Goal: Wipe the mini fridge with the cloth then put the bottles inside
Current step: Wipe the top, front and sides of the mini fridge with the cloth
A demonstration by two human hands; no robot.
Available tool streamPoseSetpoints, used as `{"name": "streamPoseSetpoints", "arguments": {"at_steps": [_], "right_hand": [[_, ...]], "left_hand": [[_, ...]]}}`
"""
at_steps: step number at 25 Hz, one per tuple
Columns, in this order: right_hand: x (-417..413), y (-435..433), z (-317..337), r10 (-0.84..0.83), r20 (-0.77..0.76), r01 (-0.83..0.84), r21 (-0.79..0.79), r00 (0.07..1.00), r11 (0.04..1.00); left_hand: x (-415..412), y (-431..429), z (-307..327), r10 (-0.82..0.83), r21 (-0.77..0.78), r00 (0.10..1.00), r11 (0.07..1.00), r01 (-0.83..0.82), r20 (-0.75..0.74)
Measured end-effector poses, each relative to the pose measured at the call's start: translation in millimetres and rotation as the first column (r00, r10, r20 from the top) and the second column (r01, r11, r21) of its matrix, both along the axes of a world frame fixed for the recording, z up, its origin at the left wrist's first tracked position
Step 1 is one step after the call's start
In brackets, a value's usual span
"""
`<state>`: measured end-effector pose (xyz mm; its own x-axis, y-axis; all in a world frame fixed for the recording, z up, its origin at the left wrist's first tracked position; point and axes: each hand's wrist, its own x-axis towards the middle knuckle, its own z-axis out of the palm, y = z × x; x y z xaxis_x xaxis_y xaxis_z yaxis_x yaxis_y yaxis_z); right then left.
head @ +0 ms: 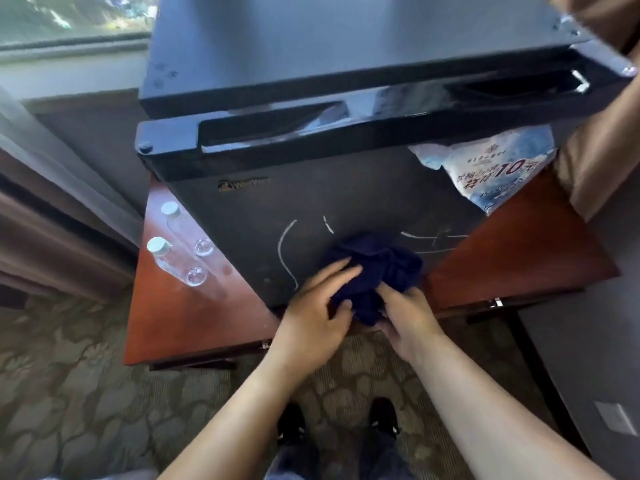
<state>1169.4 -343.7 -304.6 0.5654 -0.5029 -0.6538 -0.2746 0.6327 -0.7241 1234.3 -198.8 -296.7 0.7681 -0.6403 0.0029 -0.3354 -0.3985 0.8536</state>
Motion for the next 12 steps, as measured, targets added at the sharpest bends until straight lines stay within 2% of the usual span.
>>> {"name": "streamPoseSetpoints", "arguments": {"at_steps": [1,2,3,4,6,7,9,12], "right_hand": [[-2,-3,-2,-0.011,0.018,0.011,0.007,1.000,1.000],[-5,-5,-2,-0.024,0.041,0.023,0.019,0.999,1.000],[-8,-6,0,-0.041,0.063,0.039,0.028,0.997,0.999],[-13,-10,2,-0.060,0.087,0.057,0.027,0.994,0.998],[-17,-21,10,-0.095,0.124,0.096,-0.005,0.988,0.995],[-17,-30,14,-0.117,0.135,0.121,-0.019,0.984,0.992],[-16,-55,17,-0.167,0.136,0.173,-0.035,0.977,0.984],[-23,-94,12,-0.237,0.131,0.245,-0.049,0.963,0.968]], "left_hand": [[-2,3,-1,0.134,-0.114,0.979,0.982,-0.152,-0.155],[-6,1,-1,0.271,-0.156,0.916,0.933,-0.325,-0.295],[-10,-2,1,0.367,-0.145,0.815,0.870,-0.471,-0.449],[-15,-11,4,0.403,-0.091,0.677,0.817,-0.570,-0.616],[-22,-33,11,0.245,-0.024,0.341,0.781,-0.624,-0.908],[-23,-46,14,0.150,-0.039,0.244,0.776,-0.630,-0.958],[-25,-77,16,0.065,-0.103,0.246,0.784,-0.612,-0.967],[-33,-128,16,0.102,-0.098,0.300,0.806,-0.584,-0.948]]}}
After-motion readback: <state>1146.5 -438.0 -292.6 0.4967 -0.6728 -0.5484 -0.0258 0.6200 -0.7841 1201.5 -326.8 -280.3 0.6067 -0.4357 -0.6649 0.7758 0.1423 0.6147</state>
